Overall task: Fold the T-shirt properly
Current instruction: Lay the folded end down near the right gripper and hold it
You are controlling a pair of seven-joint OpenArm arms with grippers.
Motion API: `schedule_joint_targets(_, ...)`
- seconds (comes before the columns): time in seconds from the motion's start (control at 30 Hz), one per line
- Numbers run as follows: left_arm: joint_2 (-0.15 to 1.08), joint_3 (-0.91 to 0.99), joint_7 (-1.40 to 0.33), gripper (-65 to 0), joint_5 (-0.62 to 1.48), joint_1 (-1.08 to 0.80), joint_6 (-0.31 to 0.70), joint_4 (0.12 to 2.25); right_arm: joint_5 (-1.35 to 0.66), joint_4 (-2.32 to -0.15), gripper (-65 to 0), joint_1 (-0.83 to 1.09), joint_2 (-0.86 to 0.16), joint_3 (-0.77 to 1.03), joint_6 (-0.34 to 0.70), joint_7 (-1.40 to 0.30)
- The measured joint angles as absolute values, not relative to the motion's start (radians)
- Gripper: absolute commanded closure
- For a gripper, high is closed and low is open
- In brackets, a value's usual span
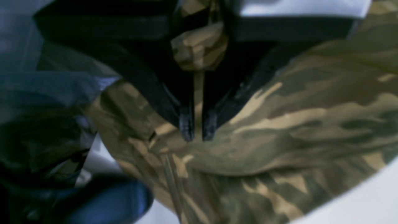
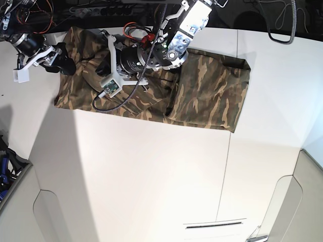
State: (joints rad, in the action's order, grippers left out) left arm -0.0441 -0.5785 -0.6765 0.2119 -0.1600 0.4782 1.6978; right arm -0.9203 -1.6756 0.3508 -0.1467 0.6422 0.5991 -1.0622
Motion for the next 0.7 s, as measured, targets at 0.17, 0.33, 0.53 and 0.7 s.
schedule_joint_targets(0.17,-0.044,-0.579,-0.718,-5.4,0.215,-0.16,0.478,1.794,-0.92,-1.676,-45.3,0.355,-0.147,0.636,0.599,-1.063)
schedule_joint_targets(0.33,-0.036,-0.577,-0.775,-5.4,0.214,-0.16,0.479,1.835,-0.919,-1.676,-45.3,0.354,-0.147,0.644,0.599,-1.055)
schedule_joint_targets(0.53,-0.036,-0.567,-0.787,-5.4,0.213,-0.16,0.479,1.837,-0.881,-1.676,-45.3,0.355,-0.185,0.659,0.599,-1.015)
schedule_joint_targets(0.7,-0.036,-0.567,-0.789,-5.4,0.214,-0.16,0.479,1.837,-0.899,-1.609,-45.1,0.349,-0.189,0.659,0.6,-1.013)
